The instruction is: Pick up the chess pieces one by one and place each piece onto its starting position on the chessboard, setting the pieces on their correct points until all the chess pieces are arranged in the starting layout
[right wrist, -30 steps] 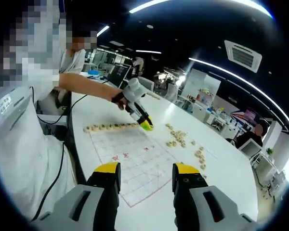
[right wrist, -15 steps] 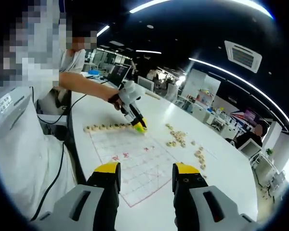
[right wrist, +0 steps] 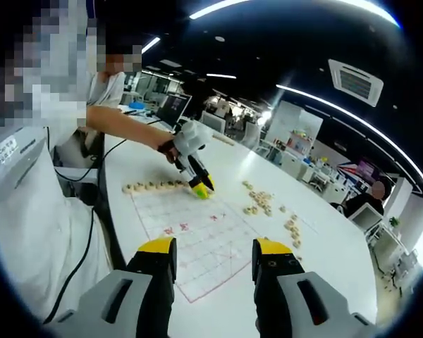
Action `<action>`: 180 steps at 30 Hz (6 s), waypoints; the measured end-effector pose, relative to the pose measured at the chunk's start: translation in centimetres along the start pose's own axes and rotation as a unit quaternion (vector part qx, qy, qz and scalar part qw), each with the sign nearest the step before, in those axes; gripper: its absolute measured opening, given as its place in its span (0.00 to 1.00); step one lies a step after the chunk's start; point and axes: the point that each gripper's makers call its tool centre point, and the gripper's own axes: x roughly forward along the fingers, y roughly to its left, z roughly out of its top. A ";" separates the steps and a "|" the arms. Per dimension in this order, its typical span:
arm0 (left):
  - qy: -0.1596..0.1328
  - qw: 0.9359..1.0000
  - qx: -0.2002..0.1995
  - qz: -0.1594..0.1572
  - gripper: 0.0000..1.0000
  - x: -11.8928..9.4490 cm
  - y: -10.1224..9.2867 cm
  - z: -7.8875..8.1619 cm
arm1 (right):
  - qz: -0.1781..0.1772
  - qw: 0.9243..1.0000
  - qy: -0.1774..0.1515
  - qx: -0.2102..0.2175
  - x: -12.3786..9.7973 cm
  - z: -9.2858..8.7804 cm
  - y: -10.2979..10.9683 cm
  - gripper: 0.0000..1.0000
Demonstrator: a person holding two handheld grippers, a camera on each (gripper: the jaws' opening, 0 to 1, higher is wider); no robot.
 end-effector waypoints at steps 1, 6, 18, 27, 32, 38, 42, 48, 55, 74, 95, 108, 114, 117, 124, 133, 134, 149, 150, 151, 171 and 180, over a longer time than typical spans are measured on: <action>-0.022 1.000 -0.014 0.001 0.52 -0.2 0.2 1.0 | 0.000 1.000 0.000 0.000 0.0 0.0 0.0 0.44; -0.099 0.993 -0.062 0.031 0.56 -2.0 2.3 5.1 | -0.001 1.000 0.000 0.001 0.0 -0.1 -0.1 0.44; -0.076 0.995 -0.033 0.062 0.43 -0.7 3.3 4.4 | -0.001 1.000 -0.001 0.000 0.0 0.1 -0.1 0.44; -0.073 0.993 -0.049 0.081 0.33 1.9 3.3 5.9 | -0.002 1.000 -0.001 0.001 -0.1 0.0 -0.2 0.44; -0.057 0.994 -0.052 0.078 0.33 3.9 2.3 6.3 | -0.004 1.000 -0.002 0.001 -0.2 0.0 -0.3 0.44; -0.036 0.991 -0.092 0.086 0.32 6.5 2.2 7.0 | -0.006 1.000 -0.005 0.001 -0.4 0.1 -0.3 0.44; -0.027 0.989 -0.104 0.097 0.32 8.2 2.6 7.4 | -0.007 1.000 -0.005 0.001 -0.5 0.1 -0.5 0.44; -0.011 0.987 -0.114 0.114 0.31 10.4 3.9 7.6 | -0.007 1.000 -0.004 0.001 -0.6 0.0 -0.6 0.44; 0.011 0.986 -0.120 0.118 0.31 12.1 4.2 6.8 | -0.003 1.000 -0.004 0.000 -0.3 0.1 -0.5 0.44; 0.010 0.988 -0.104 0.114 0.20 11.2 3.5 7.4 | -0.002 1.000 0.001 -0.001 0.0 -0.1 -0.3 0.44; -0.029 0.998 -0.051 0.018 0.20 -1.3 -4.5 4.6 | 0.001 1.000 0.003 -0.002 0.3 0.0 0.0 0.44; 0.006 0.997 -0.005 -0.073 0.20 -6.9 -13.7 -1.2 | -0.001 1.000 0.003 -0.003 0.2 0.1 0.0 0.44; 0.030 0.995 0.001 -0.098 0.20 -7.8 -15.8 -3.5 | 0.000 1.000 0.004 -0.003 0.1 0.0 0.0 0.44; 0.035 0.994 0.003 -0.104 0.20 -8.1 -16.1 -4.2 | 0.001 1.000 0.004 -0.004 0.1 0.0 0.1 0.44; 0.046 0.993 0.005 -0.109 0.20 -8.3 -16.1 -5.6 | 0.006 1.000 0.007 -0.005 0.2 -0.2 0.4 0.45; 0.052 0.993 0.004 -0.109 0.20 -8.2 -16.0 -6.2 | 0.008 1.000 0.009 -0.005 0.3 -0.2 0.4 0.45; 0.052 0.993 0.006 -0.109 0.20 -8.2 -16.0 -6.2 | 0.008 1.000 0.009 -0.005 0.3 -0.2 0.4 0.45; -0.020 0.996 0.012 -0.084 0.40 -9.5 -14.0 -1.9 | 0.005 1.000 0.008 -0.004 0.3 -0.1 0.2 0.45; -0.025 0.997 0.012 -0.079 0.40 -9.6 -13.7 -1.6 | 0.005 1.000 0.008 -0.004 0.3 -0.1 0.2 0.45; -0.026 0.997 0.012 -0.076 0.40 -9.6 -13.4 -1.4 | 0.005 1.000 0.009 -0.004 0.3 -0.1 0.2 0.45; -0.053 0.999 -0.006 -0.007 0.43 -4.8 -5.5 3.9 | -0.001 1.000 0.007 0.000 0.0 -0.2 -0.1 0.44; -0.046 0.999 -0.020 -0.003 0.44 -0.1 -3.5 5.4 | -0.002 1.000 0.006 0.002 0.0 -0.3 -0.4 0.44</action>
